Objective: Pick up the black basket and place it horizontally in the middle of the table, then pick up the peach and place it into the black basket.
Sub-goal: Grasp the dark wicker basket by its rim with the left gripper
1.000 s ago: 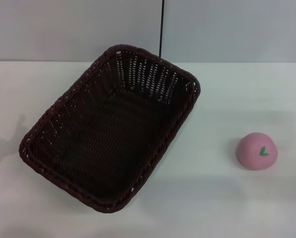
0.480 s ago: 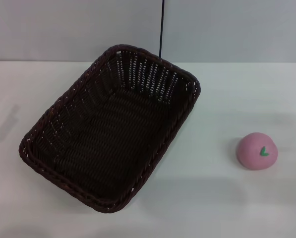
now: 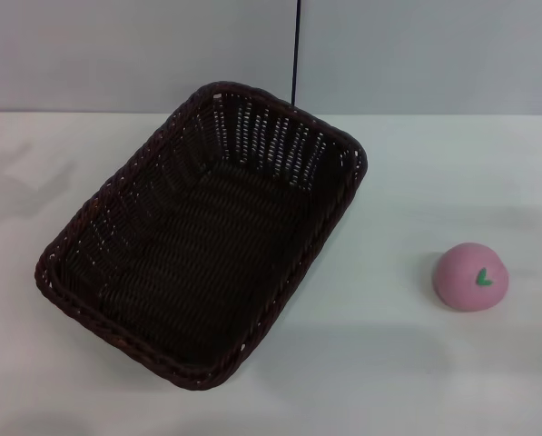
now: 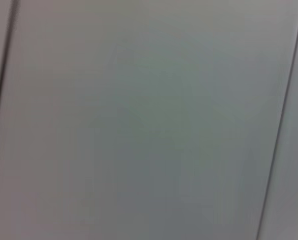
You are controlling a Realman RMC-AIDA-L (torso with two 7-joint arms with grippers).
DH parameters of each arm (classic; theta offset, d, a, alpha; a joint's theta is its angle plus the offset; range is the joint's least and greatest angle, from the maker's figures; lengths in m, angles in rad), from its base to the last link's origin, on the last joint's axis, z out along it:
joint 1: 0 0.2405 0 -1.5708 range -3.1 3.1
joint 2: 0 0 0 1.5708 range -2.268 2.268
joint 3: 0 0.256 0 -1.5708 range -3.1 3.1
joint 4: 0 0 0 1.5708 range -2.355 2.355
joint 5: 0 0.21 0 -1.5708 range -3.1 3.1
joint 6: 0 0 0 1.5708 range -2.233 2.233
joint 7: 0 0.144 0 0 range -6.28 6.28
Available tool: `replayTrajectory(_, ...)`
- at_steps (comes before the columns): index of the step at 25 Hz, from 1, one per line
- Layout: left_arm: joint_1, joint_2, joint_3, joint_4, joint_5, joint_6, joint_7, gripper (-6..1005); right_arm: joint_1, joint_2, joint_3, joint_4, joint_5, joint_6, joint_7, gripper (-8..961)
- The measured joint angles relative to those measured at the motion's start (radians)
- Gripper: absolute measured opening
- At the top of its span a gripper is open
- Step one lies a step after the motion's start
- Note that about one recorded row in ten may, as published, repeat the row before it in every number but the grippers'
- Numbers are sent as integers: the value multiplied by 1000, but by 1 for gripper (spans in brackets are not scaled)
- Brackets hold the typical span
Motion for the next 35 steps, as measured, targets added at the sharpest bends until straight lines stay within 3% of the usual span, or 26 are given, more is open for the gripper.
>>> replayTrajectory(3,-58,-10,-56,192,256,46,-225,809,3,-1,0,-3,0,0,0,718)
replayTrajectory(5,-72,-10,-61,224,299,63,-272,809,3,-2,1,-5,0,0,0,718)
replayTrajectory(8,-215,-2,-109,386,548,237,-554,809,4,-2,2,-7,1,-8,1,718)
replayTrajectory(9,-215,-2,-109,386,548,237,-554,809,4,-2,2,-7,1,-8,1,718)
replayTrajectory(12,-326,-2,-124,441,699,383,-642,808,4,-2,2,-7,1,-22,12,718)
replayTrajectory(16,-434,-53,-88,478,930,448,-645,808,1,-1,2,-5,0,-19,16,717)
replayTrajectory(18,-481,-79,-4,464,1055,422,-630,808,0,1,2,-1,0,-15,16,717)
replayTrajectory(20,-486,-81,31,452,1077,401,-633,808,-3,2,2,5,-2,-15,16,717)
replayTrajectory(23,-486,-83,186,406,1119,306,-675,807,-7,3,2,19,-1,-20,20,717)
replayTrajectory(25,-486,-83,186,406,1119,306,-675,807,-8,3,1,25,-1,-20,23,717)
replayTrajectory(26,-494,-83,238,368,1141,285,-692,807,-9,3,1,28,-1,-20,23,717)
replayTrajectory(35,-514,-86,278,236,1147,249,-707,808,-13,1,1,29,0,-19,23,717)
